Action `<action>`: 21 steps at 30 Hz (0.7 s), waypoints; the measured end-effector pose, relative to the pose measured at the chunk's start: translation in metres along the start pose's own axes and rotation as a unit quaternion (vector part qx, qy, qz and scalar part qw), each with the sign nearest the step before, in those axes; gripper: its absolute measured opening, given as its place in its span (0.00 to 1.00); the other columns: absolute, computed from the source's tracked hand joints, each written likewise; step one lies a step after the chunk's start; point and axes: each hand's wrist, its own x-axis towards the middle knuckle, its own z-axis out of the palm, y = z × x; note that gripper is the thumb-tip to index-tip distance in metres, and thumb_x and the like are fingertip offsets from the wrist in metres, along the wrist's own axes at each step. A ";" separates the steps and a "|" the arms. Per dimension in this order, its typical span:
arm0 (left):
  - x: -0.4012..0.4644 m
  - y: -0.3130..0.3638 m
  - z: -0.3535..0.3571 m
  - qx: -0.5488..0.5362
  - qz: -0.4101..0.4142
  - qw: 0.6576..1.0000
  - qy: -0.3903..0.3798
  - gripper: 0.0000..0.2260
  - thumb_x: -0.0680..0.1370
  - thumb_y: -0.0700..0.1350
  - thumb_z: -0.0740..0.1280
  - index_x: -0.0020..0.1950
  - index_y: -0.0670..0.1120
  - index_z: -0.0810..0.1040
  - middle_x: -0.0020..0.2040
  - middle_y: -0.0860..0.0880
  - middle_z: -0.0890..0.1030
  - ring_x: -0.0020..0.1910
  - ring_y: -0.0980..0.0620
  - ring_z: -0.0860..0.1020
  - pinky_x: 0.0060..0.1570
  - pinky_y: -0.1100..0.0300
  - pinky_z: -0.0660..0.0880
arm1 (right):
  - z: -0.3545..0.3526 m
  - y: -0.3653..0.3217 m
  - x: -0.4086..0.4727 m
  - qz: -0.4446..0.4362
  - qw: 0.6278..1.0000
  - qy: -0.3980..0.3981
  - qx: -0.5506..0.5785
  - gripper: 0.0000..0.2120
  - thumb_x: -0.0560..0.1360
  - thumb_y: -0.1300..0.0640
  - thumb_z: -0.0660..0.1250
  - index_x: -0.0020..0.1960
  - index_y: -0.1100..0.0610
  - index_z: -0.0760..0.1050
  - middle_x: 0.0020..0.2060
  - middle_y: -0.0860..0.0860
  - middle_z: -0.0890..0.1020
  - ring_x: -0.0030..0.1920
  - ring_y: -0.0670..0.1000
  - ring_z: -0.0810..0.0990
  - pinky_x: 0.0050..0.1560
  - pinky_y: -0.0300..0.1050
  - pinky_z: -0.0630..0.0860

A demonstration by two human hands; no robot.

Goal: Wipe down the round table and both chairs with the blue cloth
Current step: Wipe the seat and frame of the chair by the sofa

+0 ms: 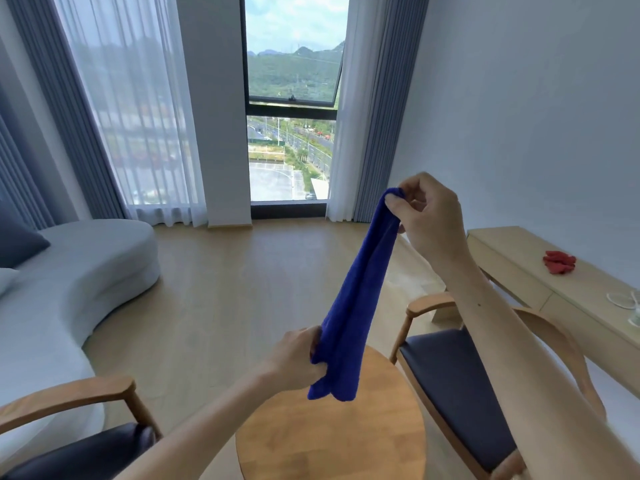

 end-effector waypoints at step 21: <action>0.000 -0.012 -0.179 0.109 0.008 0.964 0.244 0.06 0.81 0.43 0.61 0.46 0.50 0.76 0.41 0.50 0.73 0.40 0.53 0.72 0.42 0.58 0.66 | -0.045 0.123 -0.031 0.124 0.986 0.004 -0.114 0.04 0.78 0.56 0.65 0.51 0.56 0.76 0.39 0.50 0.81 0.37 0.49 0.81 0.36 0.39 0.76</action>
